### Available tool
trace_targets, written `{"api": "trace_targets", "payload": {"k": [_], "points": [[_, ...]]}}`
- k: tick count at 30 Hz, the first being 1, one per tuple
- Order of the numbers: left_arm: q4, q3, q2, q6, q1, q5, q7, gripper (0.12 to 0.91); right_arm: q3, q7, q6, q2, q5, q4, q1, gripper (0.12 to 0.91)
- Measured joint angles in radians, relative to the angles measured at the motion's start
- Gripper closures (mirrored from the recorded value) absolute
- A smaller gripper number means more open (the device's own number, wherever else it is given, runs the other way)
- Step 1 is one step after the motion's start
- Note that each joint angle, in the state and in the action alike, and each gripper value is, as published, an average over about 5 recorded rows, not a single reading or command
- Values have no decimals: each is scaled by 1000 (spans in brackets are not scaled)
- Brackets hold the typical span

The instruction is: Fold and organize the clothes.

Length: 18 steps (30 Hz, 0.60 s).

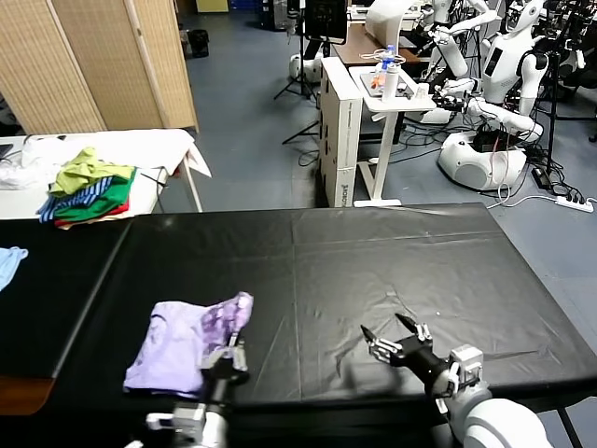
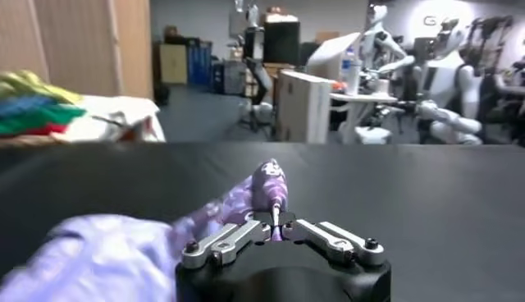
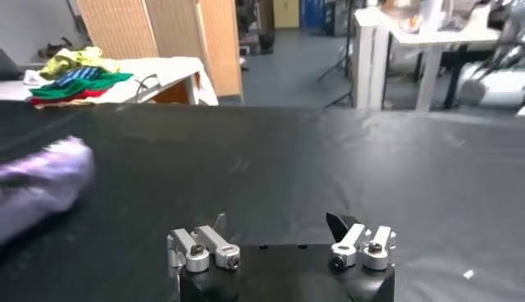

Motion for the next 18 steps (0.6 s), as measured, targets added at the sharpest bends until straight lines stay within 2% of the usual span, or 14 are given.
{"api": "trace_targets", "payload": {"k": [3, 6, 9, 11, 14, 18], "points": [[17, 35, -14, -16, 3, 31, 17, 656, -35, 23, -33, -13, 86, 2, 28, 118], [7, 44, -6, -45, 12, 63, 53, 466, -81, 50, -58, -22, 176, 0, 66, 118], [-19, 29, 22, -79, 11, 76, 84, 279, -145, 80, -69, -16, 249, -14, 119, 118], [-35, 1, 50, -93, 2, 67, 91, 185, -198, 97, -73, -3, 273, -30, 161, 118], [-44, -64, 98, -99, -14, 37, 89, 130, -289, 119, -75, 27, 279, -70, 222, 118], [-47, -161, 154, -102, -16, 4, 85, 124, -402, 130, -71, 84, 245, -140, 292, 118]]}}
